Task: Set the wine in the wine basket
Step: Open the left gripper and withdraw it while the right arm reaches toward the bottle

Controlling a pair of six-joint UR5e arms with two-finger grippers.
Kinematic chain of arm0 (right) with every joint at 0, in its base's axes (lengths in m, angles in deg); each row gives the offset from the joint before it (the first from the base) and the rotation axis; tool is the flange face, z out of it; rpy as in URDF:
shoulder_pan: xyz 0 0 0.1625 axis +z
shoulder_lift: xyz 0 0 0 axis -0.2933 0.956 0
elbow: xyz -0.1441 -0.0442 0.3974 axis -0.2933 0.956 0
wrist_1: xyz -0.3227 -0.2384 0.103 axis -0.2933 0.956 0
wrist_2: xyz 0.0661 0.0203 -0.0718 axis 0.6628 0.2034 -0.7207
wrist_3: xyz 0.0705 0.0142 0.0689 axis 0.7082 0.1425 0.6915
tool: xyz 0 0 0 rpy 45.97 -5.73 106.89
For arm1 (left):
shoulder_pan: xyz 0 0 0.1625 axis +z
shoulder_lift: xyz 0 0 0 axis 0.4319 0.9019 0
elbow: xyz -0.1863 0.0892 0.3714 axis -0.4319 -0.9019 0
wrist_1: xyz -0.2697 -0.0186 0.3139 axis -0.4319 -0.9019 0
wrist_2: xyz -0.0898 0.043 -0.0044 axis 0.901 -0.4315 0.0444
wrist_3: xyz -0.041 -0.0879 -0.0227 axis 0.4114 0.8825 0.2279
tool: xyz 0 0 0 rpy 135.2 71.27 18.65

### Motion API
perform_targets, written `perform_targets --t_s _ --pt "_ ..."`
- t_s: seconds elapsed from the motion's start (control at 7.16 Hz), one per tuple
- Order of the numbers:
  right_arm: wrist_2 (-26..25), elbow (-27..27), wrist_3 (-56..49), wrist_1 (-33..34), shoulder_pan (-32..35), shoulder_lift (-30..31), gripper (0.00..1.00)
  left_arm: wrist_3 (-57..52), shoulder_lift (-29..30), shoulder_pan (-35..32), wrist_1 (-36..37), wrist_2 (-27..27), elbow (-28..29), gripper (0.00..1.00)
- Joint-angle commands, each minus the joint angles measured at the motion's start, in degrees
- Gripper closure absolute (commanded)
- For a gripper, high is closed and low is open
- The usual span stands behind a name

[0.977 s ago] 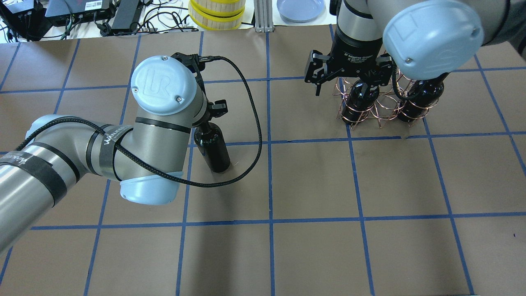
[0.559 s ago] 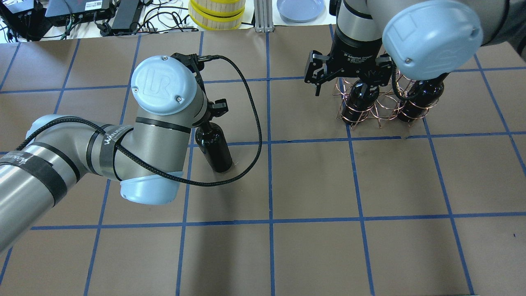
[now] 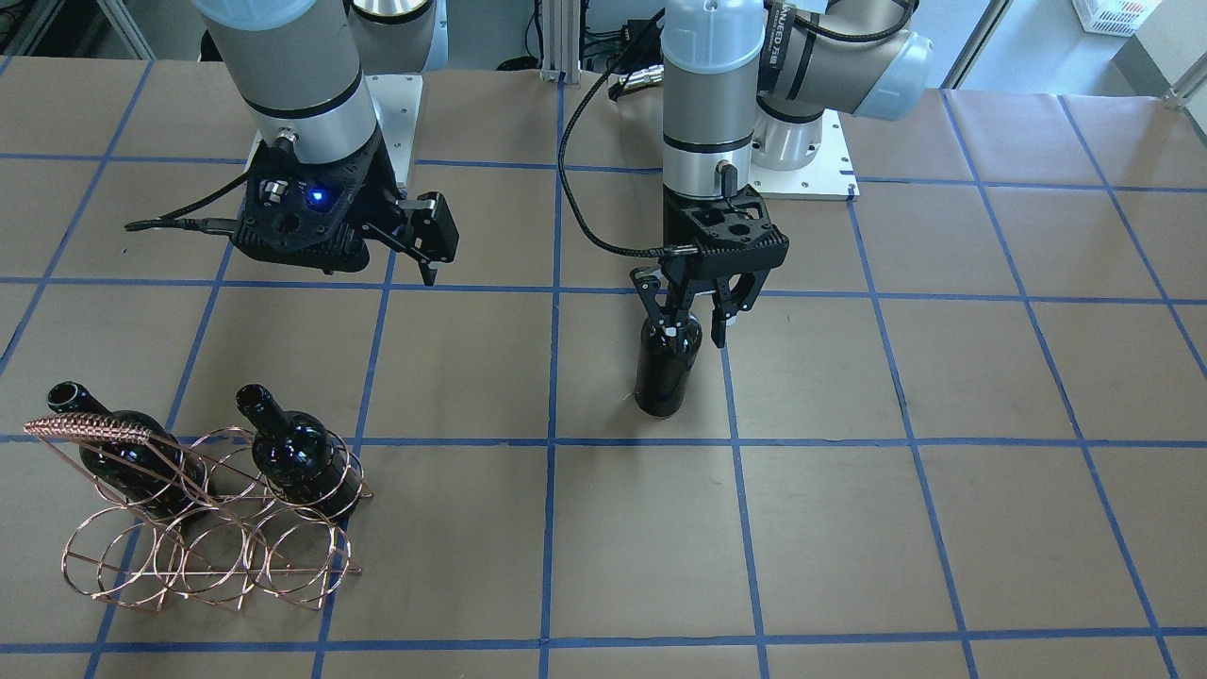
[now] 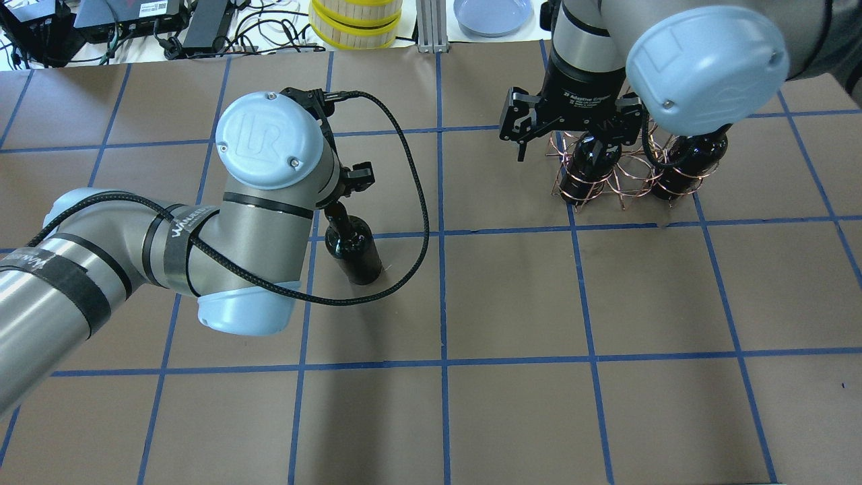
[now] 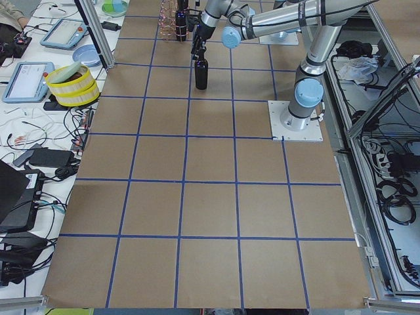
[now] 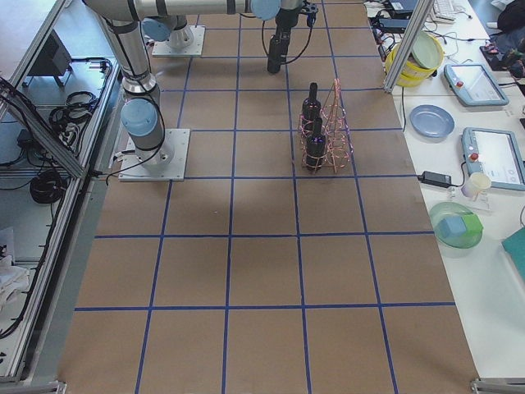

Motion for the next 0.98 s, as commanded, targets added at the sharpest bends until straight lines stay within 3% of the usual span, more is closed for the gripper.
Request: perform_targets --t_s 0.0,0.28,0.42,0.56,0.84 --pt "0.0 0.0 0.0 0.0 0.0 0.0 0.00 0.0 0.1 0.0 0.0 0.1 0.0 0.35" --pt "0.0 0.0 2.4 0.0 1.3 -0.1 0.00 -0.1 0.0 0.0 0.0 0.0 0.3 0.30" --pt "0.0 0.0 3.2 1.1 2.6 -0.4 0.00 -0.5 -0.2 0.0 -1.2 -0.2 2.3 0.16" --pt "-0.1 0.0 6.1 3.8 4.0 -0.5 0.00 -0.9 -0.5 0.1 -7.3 0.2 6.1 0.08" --pt "0.1 0.0 13.3 10.4 9.5 -0.9 0.00 -1.7 -1.1 1.3 -26.3 0.5 17.0 0.08"
